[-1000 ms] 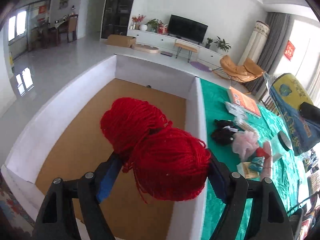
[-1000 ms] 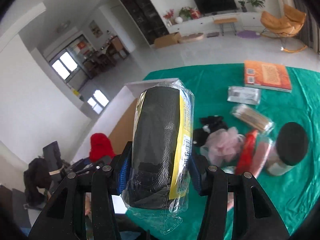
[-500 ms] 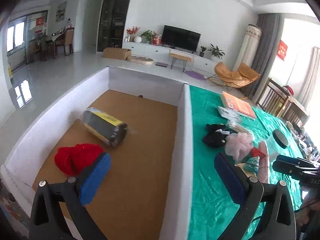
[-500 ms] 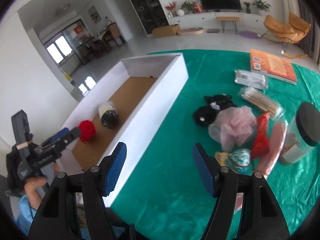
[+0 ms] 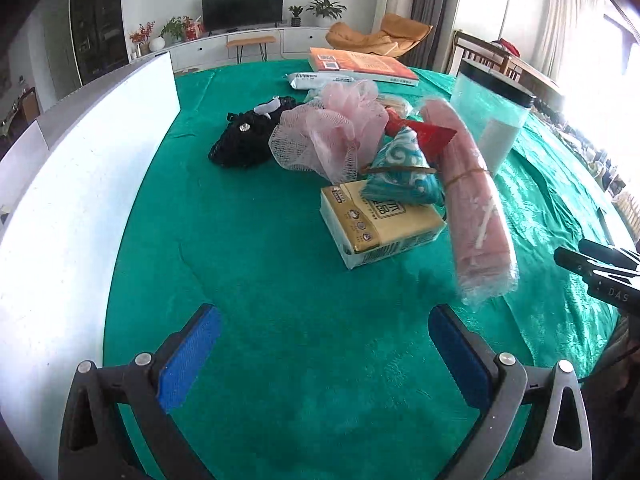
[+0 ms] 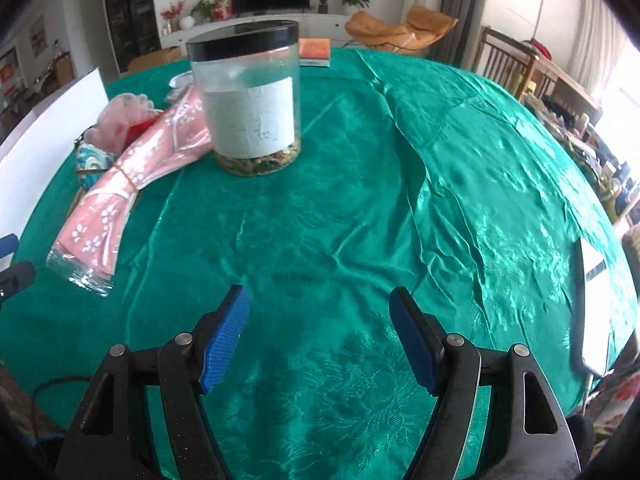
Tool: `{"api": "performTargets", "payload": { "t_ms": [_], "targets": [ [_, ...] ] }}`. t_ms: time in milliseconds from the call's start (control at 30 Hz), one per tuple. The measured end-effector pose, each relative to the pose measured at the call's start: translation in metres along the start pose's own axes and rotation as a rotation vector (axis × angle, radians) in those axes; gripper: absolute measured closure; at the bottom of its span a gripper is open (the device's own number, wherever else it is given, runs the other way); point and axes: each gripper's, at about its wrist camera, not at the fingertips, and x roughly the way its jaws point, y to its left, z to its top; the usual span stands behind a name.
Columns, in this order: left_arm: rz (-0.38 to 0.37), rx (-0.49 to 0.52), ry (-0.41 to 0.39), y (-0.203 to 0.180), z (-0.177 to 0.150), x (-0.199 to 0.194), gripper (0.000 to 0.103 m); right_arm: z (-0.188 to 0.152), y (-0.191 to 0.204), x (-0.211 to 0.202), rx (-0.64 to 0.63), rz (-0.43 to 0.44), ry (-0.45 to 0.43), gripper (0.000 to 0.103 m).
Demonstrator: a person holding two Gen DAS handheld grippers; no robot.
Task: Organize soft objects
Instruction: 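Drop the red yarn and black-yellow roll into the white box with both tools, then move the right tool toward the pink floral packaged bundle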
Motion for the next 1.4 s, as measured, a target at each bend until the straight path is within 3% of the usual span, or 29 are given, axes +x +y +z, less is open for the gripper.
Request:
{"api": "performTargets", "payload": {
  "t_ms": [100,233,567,1400],
  "targets": [
    [0.026,-0.027,0.013,0.008,0.007,0.019,0.000,0.001,-0.012,0.013,0.026,-0.023,0.001,0.027],
    [0.081,0.013,0.014,0.008,0.019,0.032,0.000,0.009,-0.020,0.024,0.030,-0.024,-0.008,0.026],
    [0.086,0.003,0.009,0.010,0.024,0.038,0.000,0.007,-0.025,0.032,0.079,-0.028,-0.046,0.016],
    [0.086,0.004,0.009,0.010,0.024,0.038,0.000,-0.002,-0.019,0.027,0.110,-0.050,-0.052,0.015]
  ]
}}
